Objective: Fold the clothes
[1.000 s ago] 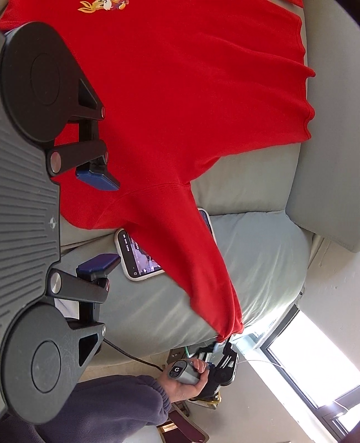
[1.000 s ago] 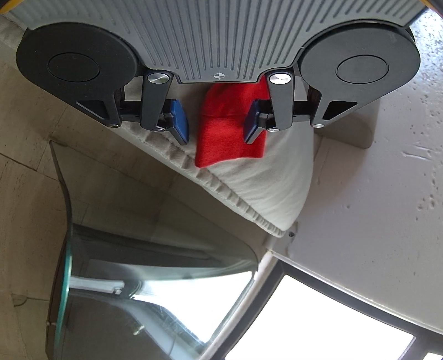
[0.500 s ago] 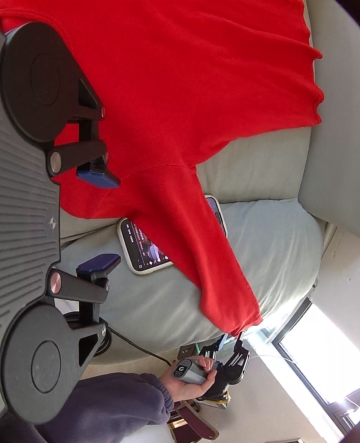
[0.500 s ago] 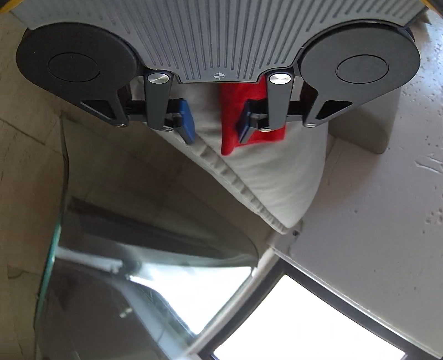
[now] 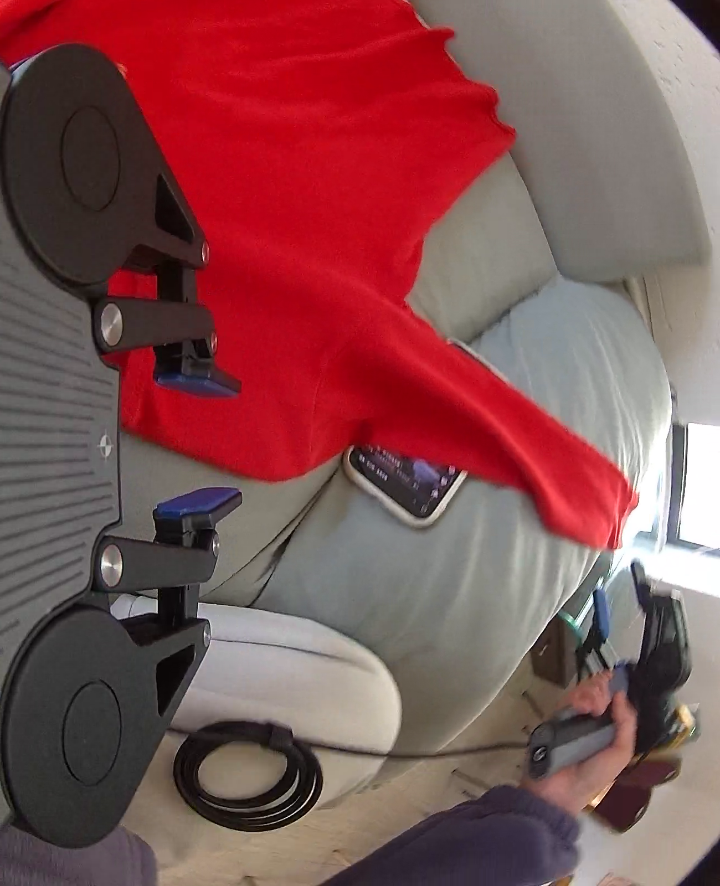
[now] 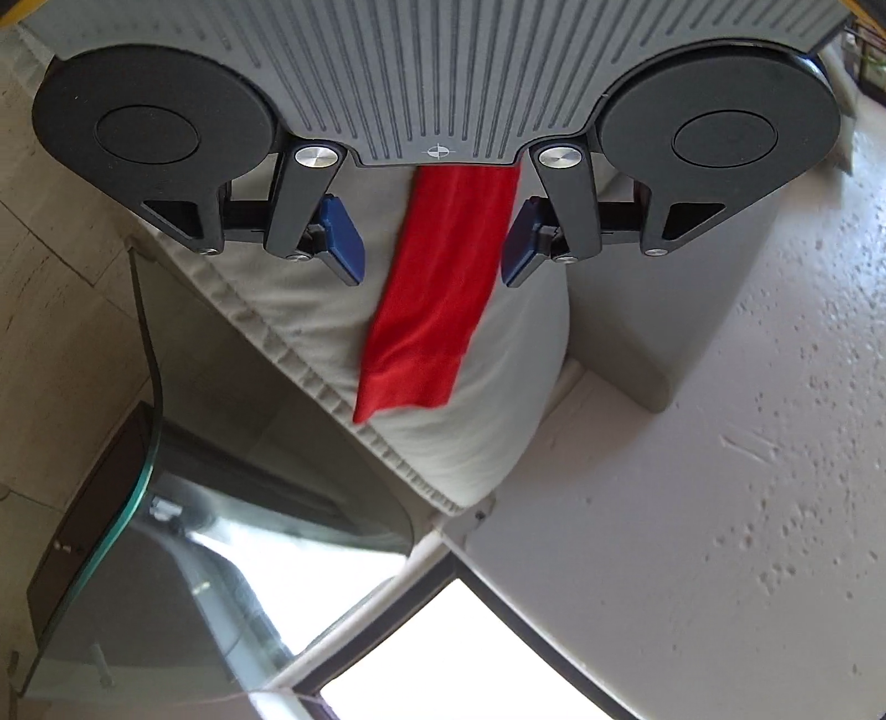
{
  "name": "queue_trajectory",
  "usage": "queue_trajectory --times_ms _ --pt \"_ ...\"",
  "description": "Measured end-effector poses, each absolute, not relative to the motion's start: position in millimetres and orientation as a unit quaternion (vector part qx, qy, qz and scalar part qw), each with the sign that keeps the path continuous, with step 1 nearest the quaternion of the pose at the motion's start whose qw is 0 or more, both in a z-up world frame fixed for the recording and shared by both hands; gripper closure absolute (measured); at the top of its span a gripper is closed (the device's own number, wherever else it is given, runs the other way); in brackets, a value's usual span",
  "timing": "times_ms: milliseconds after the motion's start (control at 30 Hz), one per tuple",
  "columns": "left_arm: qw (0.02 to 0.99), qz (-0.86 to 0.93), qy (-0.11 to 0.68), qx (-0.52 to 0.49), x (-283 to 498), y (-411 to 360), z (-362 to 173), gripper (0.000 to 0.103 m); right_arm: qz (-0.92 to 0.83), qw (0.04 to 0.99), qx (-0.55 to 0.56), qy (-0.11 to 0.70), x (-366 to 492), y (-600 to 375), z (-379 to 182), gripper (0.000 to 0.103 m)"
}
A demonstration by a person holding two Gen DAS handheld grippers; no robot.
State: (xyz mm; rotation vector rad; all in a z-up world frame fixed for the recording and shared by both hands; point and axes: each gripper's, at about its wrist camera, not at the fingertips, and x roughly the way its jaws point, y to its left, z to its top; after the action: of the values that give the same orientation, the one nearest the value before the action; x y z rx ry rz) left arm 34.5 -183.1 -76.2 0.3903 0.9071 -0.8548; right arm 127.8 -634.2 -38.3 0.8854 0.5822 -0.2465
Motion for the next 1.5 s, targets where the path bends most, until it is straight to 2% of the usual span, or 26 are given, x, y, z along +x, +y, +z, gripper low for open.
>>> queue_trajectory --times_ms 67,133,300,400,433,533,600,700,867,1033,1067,1133,1167,1200,1267,1400,1467,1500 --pt "0.801 -0.394 0.395 0.218 28 -199 -89 0.069 -0.112 0.843 0.437 0.294 132 -630 -54 0.05" --pt "0.805 -0.383 0.381 0.245 30 -214 -101 0.061 -0.115 0.84 0.437 0.3 135 -626 -65 0.05" --pt "0.812 -0.358 0.367 0.279 44 -240 -122 0.062 -0.117 0.843 0.445 0.279 141 -629 -72 0.052" --pt "0.816 -0.343 0.361 0.294 51 -250 -126 0.08 -0.122 0.836 0.47 0.257 146 -640 -77 0.052" --pt "0.817 -0.337 0.358 0.301 52 -253 -126 0.092 -0.125 0.832 0.48 0.248 148 -644 -80 0.052" --pt "0.818 -0.34 0.354 0.3 53 -251 -120 0.098 -0.14 0.829 0.494 0.223 156 -654 -84 0.068" --pt "0.817 -0.35 0.352 0.293 54 -245 -113 0.098 -0.152 0.828 0.496 0.211 164 -659 -87 0.09" --pt "0.815 -0.382 0.354 0.253 60 -229 -95 0.098 -0.166 0.833 0.485 0.208 177 -664 -88 0.1" --pt "0.802 -0.436 0.386 0.135 84 -191 -69 0.099 -0.187 0.853 0.439 0.208 192 -665 -70 0.102" --pt "0.775 -0.452 0.397 0.193 70 -209 -99 0.099 -0.221 0.841 0.431 0.243 201 -669 -71 0.102" --pt "0.769 -0.446 0.401 0.22 66 -214 -109 0.097 -0.234 0.836 0.432 0.246 199 -669 -69 0.099" --pt "0.771 -0.441 0.391 0.241 57 -217 -113 0.094 -0.267 0.822 0.435 0.255 195 -670 -62 0.082" --pt "0.771 -0.44 0.391 0.244 53 -218 -109 0.089 -0.279 0.815 0.434 0.264 192 -671 -57 0.055" --pt "0.772 -0.442 0.387 0.242 47 -217 -103 0.086 -0.283 0.814 0.43 0.268 187 -671 -50 0.041" --pt "0.779 -0.448 0.372 0.231 35 -209 -88 0.071 -0.268 0.832 0.409 0.264 173 -661 -33 0.042" --pt "0.815 -0.423 0.353 0.18 19 -180 -60 0.065 -0.168 0.866 0.368 0.295 139 -613 -13 0.045" --pt "0.838 -0.392 0.352 0.144 16 -161 -49 0.062 -0.1 0.864 0.366 0.332 122 -581 -22 0.072" --pt "0.847 -0.374 0.356 0.125 18 -151 -45 0.061 -0.081 0.858 0.366 0.352 116 -568 -31 0.079"
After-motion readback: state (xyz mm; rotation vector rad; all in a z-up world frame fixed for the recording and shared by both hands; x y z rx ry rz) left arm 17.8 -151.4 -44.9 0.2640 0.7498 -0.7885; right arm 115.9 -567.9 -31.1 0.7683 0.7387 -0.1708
